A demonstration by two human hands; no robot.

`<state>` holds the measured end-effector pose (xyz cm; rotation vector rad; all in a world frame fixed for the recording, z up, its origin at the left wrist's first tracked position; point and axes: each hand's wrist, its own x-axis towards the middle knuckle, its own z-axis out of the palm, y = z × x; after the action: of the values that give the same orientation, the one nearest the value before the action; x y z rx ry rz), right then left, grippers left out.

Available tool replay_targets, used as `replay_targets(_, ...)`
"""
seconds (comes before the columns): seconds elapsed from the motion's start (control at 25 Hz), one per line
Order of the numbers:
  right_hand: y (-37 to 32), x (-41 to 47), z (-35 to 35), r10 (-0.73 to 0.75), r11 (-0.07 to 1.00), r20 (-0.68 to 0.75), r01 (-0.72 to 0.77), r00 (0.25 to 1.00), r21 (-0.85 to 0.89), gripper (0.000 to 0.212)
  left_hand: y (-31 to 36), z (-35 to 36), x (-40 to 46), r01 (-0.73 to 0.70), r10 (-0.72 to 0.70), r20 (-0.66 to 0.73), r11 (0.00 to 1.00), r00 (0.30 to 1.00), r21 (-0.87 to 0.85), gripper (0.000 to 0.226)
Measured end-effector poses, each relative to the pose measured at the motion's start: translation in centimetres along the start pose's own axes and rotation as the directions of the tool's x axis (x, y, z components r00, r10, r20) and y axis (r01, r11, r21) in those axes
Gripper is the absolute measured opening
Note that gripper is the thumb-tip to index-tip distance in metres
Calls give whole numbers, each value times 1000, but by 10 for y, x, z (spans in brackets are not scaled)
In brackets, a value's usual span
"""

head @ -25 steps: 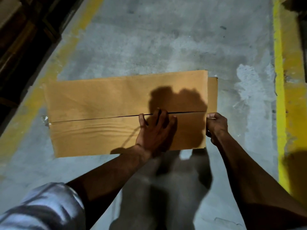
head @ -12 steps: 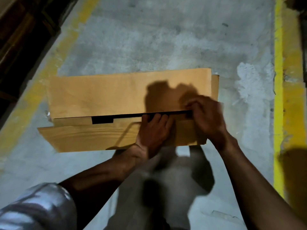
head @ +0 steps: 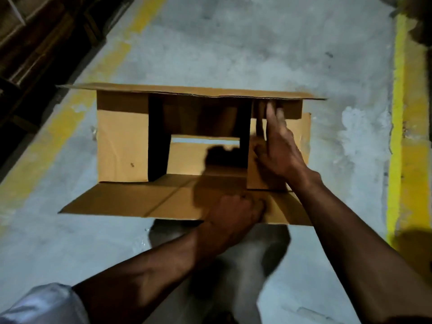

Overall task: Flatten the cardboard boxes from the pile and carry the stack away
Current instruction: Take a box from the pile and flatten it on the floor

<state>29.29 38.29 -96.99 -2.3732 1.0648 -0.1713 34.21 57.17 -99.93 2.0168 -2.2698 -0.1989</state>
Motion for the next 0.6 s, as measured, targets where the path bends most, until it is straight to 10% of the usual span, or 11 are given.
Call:
replay_targets(0.28,-37,35,29,369,872,-78,-374,926,-315,127,-1,13,-28,8,-1,99,998,995,-68,43)
replay_targets(0.44,-13,32,39,503,845,85,-469,860,-258,79,-14,15,-34,-14,59,183,970,981,-241,62)
replay_targets(0.52,-10,31,35,506,846,58,-482,861,-226,68,-41,10,-31,202,-163,167,946,972,-254,64)
replay_targets(0.6,-15,35,25,452,854,-79,-457,888,-250,53,-98,10,-22,624,-633,-32,770,774,-130,62)
